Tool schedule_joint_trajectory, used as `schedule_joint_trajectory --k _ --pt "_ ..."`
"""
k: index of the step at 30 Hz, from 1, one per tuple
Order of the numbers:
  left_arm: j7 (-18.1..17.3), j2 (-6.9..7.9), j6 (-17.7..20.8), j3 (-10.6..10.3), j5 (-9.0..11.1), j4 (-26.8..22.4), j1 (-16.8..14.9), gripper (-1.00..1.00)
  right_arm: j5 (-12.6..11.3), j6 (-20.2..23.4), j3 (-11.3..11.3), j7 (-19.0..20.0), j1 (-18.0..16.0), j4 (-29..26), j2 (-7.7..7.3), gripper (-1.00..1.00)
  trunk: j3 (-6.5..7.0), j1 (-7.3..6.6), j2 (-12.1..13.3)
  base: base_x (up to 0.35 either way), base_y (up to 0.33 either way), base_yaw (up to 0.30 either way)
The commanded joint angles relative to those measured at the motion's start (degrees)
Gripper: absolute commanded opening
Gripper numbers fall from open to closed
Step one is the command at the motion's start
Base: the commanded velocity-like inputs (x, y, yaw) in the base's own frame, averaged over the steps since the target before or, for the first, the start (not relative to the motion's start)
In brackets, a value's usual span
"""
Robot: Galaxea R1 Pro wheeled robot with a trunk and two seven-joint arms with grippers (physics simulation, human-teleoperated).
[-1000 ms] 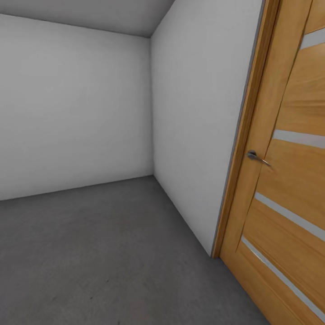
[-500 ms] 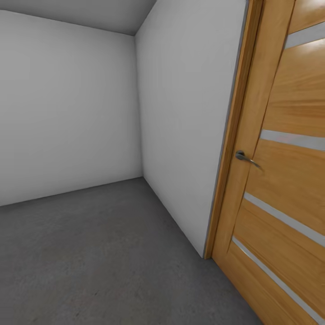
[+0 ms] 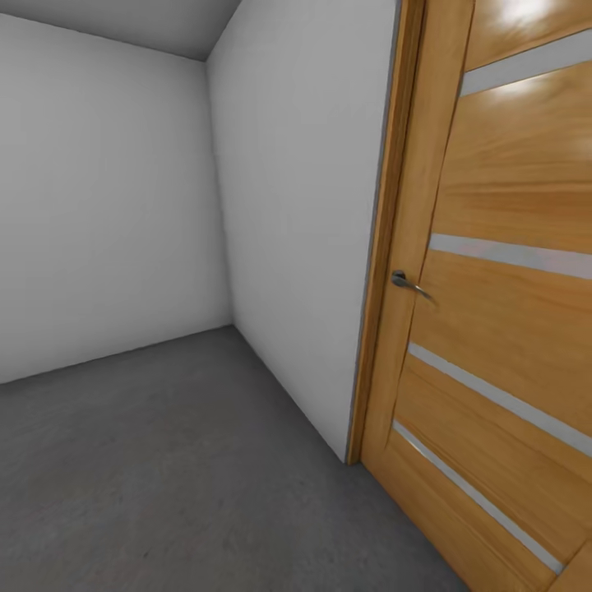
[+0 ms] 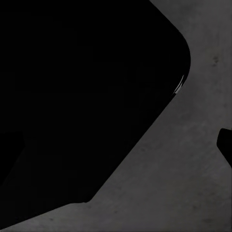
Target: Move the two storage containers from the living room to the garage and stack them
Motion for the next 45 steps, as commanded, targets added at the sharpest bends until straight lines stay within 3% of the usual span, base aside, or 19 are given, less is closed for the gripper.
schedule_joint_trajectory --k 1,32,45 --pt "0.1 0.00 0.0 0.0 0.3 0.0 0.0 1.00 -0.1 -0.2 0.1 0.0 0.0 0.0 0.00 1.00 -0.04 0.00 0.0 0.000 0.000 -0.244" --pt "0.1 -0.09 0.0 0.0 0.3 0.0 0.0 1.00 -0.1 -0.2 0.1 0.3 0.0 0.0 0.00 1.00 -0.04 0.00 0.0 0.000 0.000 -0.241" --pt "0.0 -0.09 0.0 0.0 0.3 0.0 0.0 1.00 -0.1 -0.2 0.1 0.3 0.0 0.0 0.00 1.00 -0.04 0.00 0.0 0.184 0.109 -0.035"
